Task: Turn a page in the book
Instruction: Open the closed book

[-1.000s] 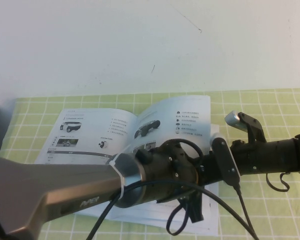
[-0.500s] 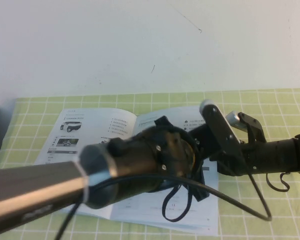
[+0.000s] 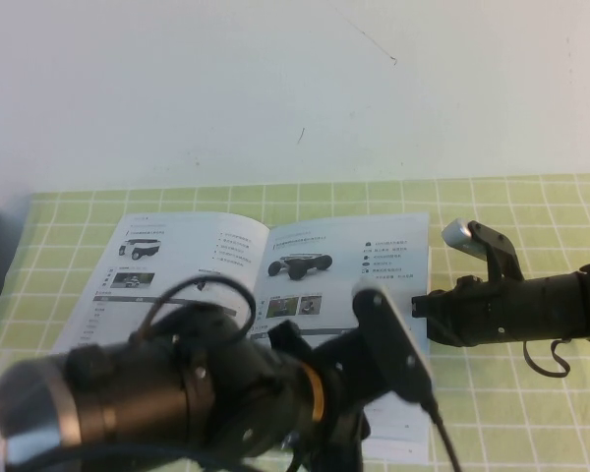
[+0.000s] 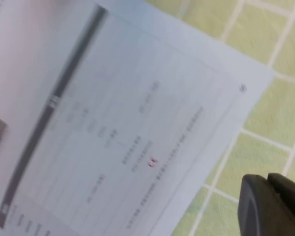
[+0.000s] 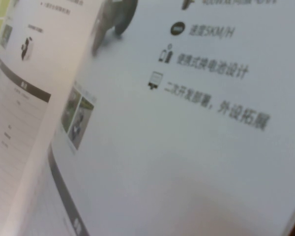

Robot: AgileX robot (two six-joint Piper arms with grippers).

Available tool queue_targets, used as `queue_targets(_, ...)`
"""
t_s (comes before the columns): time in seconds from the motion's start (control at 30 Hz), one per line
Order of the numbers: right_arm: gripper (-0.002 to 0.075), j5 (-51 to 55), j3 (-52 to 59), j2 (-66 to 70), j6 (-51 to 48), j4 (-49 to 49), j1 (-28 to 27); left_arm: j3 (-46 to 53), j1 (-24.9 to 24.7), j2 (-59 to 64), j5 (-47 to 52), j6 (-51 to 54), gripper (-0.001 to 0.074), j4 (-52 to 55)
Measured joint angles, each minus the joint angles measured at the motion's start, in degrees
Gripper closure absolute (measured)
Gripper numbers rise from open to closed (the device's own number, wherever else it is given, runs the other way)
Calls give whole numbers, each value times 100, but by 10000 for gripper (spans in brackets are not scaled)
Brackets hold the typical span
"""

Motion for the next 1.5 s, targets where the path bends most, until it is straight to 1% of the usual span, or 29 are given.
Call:
queue_targets(0.13,728,13,0,0,0,-12,0,506,-220,-3,-708,344,739,44)
queue_targets(0.27,728,13,0,0,0,-12,0,932,-580,-3,-1672,611,739,410)
queue_targets(0.37,728,13,0,0,0,-12,0,1159,-728,71,-2208,641,739,618)
queue_targets(0.63,728,17,0,0,0,-26,0,1257,-740,789,-3071,801,739,713)
queue_targets(0.73,728,17,0,0,0,-51,0,1245,-740,1035,-3217,1020,739,540)
queue_targets(0.83,728,26,0,0,9,-59,0,1223,-740,1153,-3352,1498,739,40)
queue_targets(0.9,728,26,0,0,9,-59,0,1223,-740,1166,-3537,2079,739,-603)
queue_targets(1.1,728,26,0,0,9,-59,0,1223,-740,1166,-4550,4520,739,-3626)
queue_targets(1.17,728,30,0,0,9,-59,0,1220,-730,1178,-4660,5126,739,-4305)
queue_targets(1.23,728,30,0,0,9,-63,0,1220,-730,1194,-4609,5516,739,-4672)
queue_targets(1.3,728,30,0,0,9,-73,0,1220,-767,1207,-4558,5682,739,-4830)
queue_targets(1.5,728,39,0,0,22,-76,0,1220,-1038,1207,-4511,5753,739,-4933)
